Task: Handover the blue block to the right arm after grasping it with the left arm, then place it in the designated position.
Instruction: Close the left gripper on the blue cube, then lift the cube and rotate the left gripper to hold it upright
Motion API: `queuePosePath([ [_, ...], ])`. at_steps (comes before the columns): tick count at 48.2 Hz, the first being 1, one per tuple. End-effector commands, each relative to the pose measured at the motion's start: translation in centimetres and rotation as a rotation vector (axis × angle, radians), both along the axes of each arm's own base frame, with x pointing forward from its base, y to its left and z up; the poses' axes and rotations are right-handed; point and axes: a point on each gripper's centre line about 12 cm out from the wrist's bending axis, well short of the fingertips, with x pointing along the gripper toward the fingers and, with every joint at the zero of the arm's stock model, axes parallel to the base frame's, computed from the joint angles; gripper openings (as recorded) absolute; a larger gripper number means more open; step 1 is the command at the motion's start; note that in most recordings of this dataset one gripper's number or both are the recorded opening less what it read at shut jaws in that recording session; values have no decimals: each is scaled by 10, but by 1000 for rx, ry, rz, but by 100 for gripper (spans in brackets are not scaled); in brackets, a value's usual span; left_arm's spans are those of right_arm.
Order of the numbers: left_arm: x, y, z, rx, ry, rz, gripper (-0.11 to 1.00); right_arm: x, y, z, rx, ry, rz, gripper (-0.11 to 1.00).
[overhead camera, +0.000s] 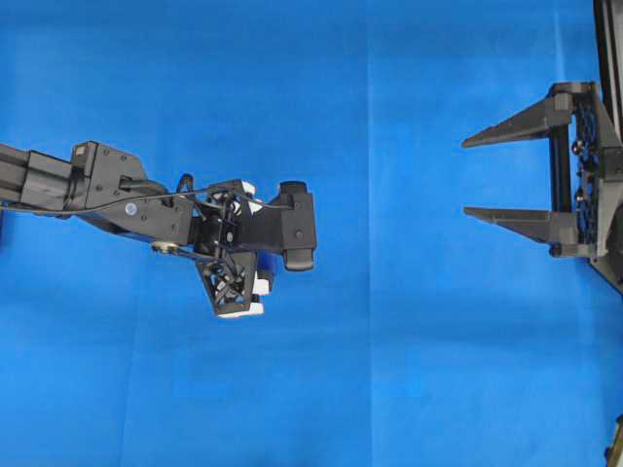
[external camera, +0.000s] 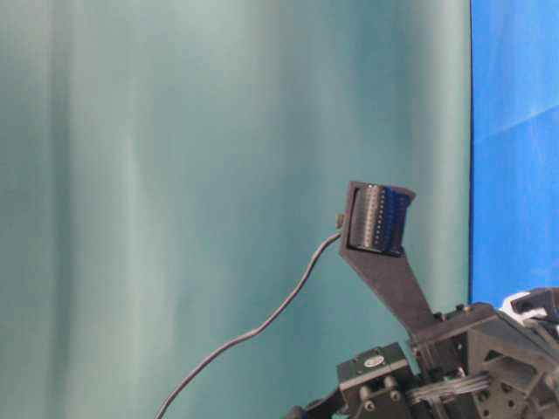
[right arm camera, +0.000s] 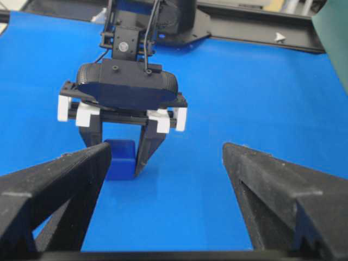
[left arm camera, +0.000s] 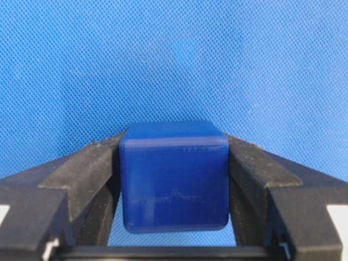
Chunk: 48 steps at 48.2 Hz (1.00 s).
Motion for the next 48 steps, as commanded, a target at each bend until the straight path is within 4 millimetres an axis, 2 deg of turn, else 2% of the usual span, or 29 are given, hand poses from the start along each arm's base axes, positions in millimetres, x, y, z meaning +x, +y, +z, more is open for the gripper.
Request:
queuePosePath([
  [1, 4, -3, 9, -3, -18, -5, 49, 3, 0, 13, 3, -38, -2, 97],
  [10, 5, -4, 13, -5, -24, -5, 49, 3, 0, 12, 3, -37, -2, 97],
  [19, 4, -6, 31, -1, -11, -13, 49, 3, 0, 13, 3, -38, -2, 97],
  [35, -3, -9, 116, -6, -66, -22, 49, 4, 0, 14, 3, -40, -2, 97],
  [48, -16, -8, 165, -5, -95, -21, 49, 4, 0, 15, 3, -43, -2, 97],
])
